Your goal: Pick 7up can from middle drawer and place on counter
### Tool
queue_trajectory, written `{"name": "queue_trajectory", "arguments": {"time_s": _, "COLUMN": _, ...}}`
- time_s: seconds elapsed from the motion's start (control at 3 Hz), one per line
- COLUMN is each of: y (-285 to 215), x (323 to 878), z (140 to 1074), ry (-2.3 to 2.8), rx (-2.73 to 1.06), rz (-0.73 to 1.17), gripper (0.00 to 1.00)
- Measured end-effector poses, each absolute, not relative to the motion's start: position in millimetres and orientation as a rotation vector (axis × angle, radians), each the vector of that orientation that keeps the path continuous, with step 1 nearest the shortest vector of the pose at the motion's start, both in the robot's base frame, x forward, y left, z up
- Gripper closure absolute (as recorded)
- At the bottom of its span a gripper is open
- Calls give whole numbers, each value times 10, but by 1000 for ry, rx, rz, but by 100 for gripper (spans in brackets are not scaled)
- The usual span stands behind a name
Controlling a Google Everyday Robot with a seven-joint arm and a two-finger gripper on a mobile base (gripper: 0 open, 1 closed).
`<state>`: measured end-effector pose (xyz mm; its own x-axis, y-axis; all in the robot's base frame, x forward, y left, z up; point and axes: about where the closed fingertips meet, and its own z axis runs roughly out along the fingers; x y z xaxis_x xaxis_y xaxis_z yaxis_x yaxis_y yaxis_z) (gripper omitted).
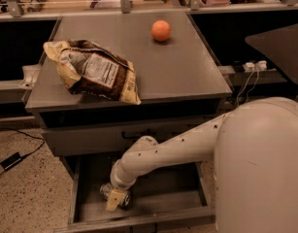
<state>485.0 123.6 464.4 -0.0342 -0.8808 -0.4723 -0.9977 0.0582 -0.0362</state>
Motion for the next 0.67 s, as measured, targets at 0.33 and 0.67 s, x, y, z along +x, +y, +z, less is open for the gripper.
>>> {"name": "queue_trajectory", "arguments": {"time_s": 0.33, "y": 1334, "x": 4858, "z": 4388, "ry": 2041, "rx": -1843, "rz": 470, "gripper": 0}}
{"name": "queue_trajectory", "arguments": {"time_s": 0.67, "y": 1356, "x": 4913, "z": 4188, "ry": 2114, "rx": -1806, "rz": 460, "gripper": 0}}
